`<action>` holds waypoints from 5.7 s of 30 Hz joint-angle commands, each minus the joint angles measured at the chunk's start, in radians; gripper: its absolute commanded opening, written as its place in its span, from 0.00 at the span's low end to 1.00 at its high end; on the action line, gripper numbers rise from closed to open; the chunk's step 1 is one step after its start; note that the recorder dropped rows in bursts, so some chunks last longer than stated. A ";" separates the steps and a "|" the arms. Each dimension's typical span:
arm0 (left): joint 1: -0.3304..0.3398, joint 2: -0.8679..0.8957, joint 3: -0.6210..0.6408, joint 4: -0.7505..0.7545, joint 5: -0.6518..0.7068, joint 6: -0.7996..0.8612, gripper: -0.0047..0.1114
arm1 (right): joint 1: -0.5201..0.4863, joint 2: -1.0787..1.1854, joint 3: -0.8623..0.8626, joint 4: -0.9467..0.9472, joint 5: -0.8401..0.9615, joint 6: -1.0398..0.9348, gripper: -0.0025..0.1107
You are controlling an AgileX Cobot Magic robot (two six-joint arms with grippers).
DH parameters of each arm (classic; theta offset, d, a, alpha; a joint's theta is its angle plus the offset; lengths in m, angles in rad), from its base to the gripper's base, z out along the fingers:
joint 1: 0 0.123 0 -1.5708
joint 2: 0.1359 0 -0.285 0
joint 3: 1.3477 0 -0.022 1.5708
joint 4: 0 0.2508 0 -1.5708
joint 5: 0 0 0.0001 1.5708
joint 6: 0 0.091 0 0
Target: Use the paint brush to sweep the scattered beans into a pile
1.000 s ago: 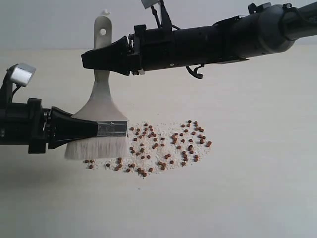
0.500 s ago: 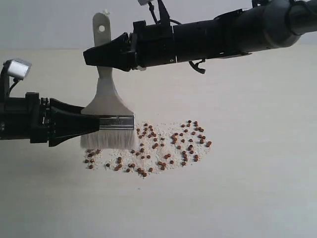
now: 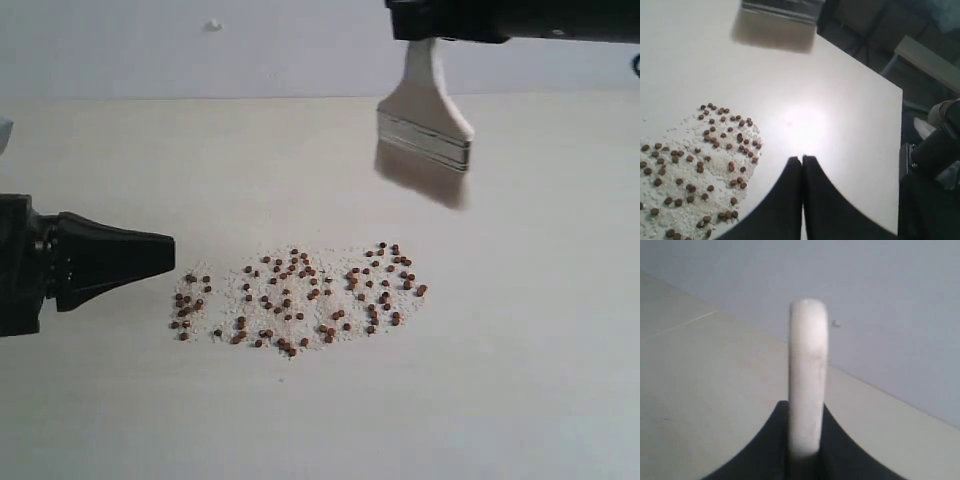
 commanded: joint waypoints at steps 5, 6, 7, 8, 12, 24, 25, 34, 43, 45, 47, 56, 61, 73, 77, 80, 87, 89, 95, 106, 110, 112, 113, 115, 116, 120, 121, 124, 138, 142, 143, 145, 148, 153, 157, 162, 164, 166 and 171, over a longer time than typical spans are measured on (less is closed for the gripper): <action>-0.001 -0.265 0.243 -0.258 -0.015 0.189 0.04 | -0.005 -0.261 0.209 0.010 -0.246 0.035 0.02; -0.001 -0.303 0.270 -0.287 -0.015 0.207 0.04 | -0.005 -0.282 0.228 0.010 -0.269 0.035 0.02; -0.001 -0.341 0.301 -0.311 -0.015 0.225 0.04 | -0.005 -0.308 0.245 0.010 -0.299 0.035 0.02; -0.001 -0.381 0.329 -0.334 -0.015 0.232 0.04 | -0.005 -0.333 0.261 0.010 -0.324 0.035 0.02; -0.001 -0.519 0.406 -0.370 -0.015 0.244 0.04 | -0.005 -0.420 0.309 0.010 -0.359 0.059 0.02; -0.001 -0.901 0.427 -0.203 -0.015 -0.069 0.04 | -0.005 -0.560 0.428 0.010 -0.359 0.184 0.02; -0.001 -0.935 0.427 -0.197 -0.015 -0.097 0.04 | -0.005 -0.566 0.437 0.010 -0.359 0.190 0.02; -0.001 -1.147 0.427 -0.091 -0.015 -0.308 0.04 | -0.003 -0.568 0.509 0.010 -0.337 0.154 0.02; -0.001 -1.158 0.427 0.075 -0.015 -0.308 0.04 | -0.003 -0.568 0.507 0.010 -0.273 0.136 0.02; -0.001 -1.158 0.427 0.097 -0.015 -0.306 0.04 | -0.003 -0.568 0.507 0.010 -0.271 0.136 0.02; -0.001 -1.158 0.427 0.117 -0.015 -0.306 0.04 | -0.003 -0.568 0.507 0.010 -0.268 0.136 0.02; -0.001 -1.158 0.427 0.117 -0.015 -0.306 0.04 | -0.003 -0.568 0.507 0.010 -0.202 0.179 0.02; -0.001 -1.158 0.427 0.117 -0.015 -0.306 0.04 | -0.003 -0.568 0.507 0.010 -0.183 0.179 0.02; -0.001 -1.158 0.427 0.117 -0.015 -0.306 0.04 | -0.003 -0.568 0.507 -0.528 -0.353 0.875 0.02; -0.001 -1.158 0.427 0.117 -0.015 -0.306 0.04 | -0.003 -0.568 0.507 -0.770 -0.366 1.141 0.02; -0.001 -1.158 0.427 0.117 -0.015 -0.306 0.04 | -0.003 -0.568 0.507 -0.817 -0.353 1.132 0.02; -0.001 -1.158 0.427 0.117 -0.015 -0.306 0.04 | -0.003 -0.568 0.507 -0.938 -0.442 1.324 0.02; -0.001 -1.158 0.427 0.117 -0.015 -0.306 0.04 | -0.003 -0.568 0.507 -1.066 -0.483 1.528 0.02; -0.001 -1.158 0.427 0.117 -0.015 -0.306 0.04 | -0.003 -0.566 0.514 -1.350 -0.565 1.837 0.02; -0.001 -1.158 0.427 0.117 -0.015 -0.306 0.04 | -0.003 -0.402 0.608 -1.605 -0.844 1.847 0.02; -0.001 -1.158 0.427 0.117 -0.015 -0.306 0.04 | -0.003 -0.307 0.608 -1.561 -0.958 1.847 0.02; -0.001 -1.158 0.427 0.117 -0.015 -0.306 0.04 | -0.003 -0.259 0.608 -1.542 -1.035 1.845 0.02; -0.001 -1.158 0.427 0.117 -0.015 -0.306 0.04 | -0.003 -0.237 0.608 -1.542 -1.067 1.836 0.02; -0.001 -1.158 0.427 0.117 -0.015 -0.306 0.04 | -0.003 -0.182 0.608 -1.551 -1.124 1.786 0.02; -0.001 -1.158 0.427 0.117 -0.015 -0.306 0.04 | -0.003 -0.158 0.606 -1.553 -1.130 1.763 0.02; -0.001 -1.158 0.427 0.117 -0.015 -0.306 0.04 | -0.003 -0.116 0.600 -1.558 -1.138 1.832 0.02; -0.001 -1.158 0.427 0.117 -0.015 -0.306 0.04 | -0.003 -0.116 0.597 -1.558 -1.134 1.868 0.02; -0.001 -1.158 0.427 0.117 -0.015 -0.306 0.04 | -0.003 -0.089 0.556 -1.601 -1.059 1.959 0.02; -0.001 -1.158 0.427 0.117 -0.015 -0.306 0.04 | -0.003 0.216 0.517 -1.711 -1.420 1.865 0.02; -0.001 -1.158 0.427 0.117 -0.015 -0.306 0.04 | -0.003 0.273 0.517 -1.707 -1.511 1.831 0.02; -0.001 -1.158 0.427 0.117 -0.015 -0.306 0.04 | -0.003 0.286 0.517 -1.707 -1.518 1.818 0.02; -0.001 -1.158 0.427 0.117 -0.015 -0.306 0.04 | -0.003 0.311 0.517 -1.702 -1.523 1.774 0.02; -0.001 -1.158 0.427 0.117 -0.015 -0.306 0.04 | -0.003 0.341 0.517 -1.699 -1.523 1.759 0.02; -0.001 -1.158 0.427 0.117 -0.015 -0.306 0.04 | -0.003 0.381 0.517 -1.715 -1.523 1.759 0.02; -0.001 -1.158 0.427 0.117 -0.015 -0.306 0.04 | -0.003 0.405 0.517 -1.715 -1.541 1.774 0.02; -0.001 -1.158 0.427 0.117 -0.015 -0.306 0.04 | -0.003 0.443 0.517 -1.735 -1.574 1.813 0.02; -0.001 -1.158 0.427 0.117 -0.015 -0.306 0.04 | -0.003 0.451 0.517 -1.740 -1.574 1.831 0.02; -0.001 -1.158 0.427 0.117 -0.015 -0.306 0.04 | -0.003 0.459 0.517 -1.742 -1.574 1.849 0.02; -0.001 -1.158 0.427 0.117 -0.015 -0.306 0.04 | -0.003 0.459 0.517 -1.764 -1.574 1.894 0.02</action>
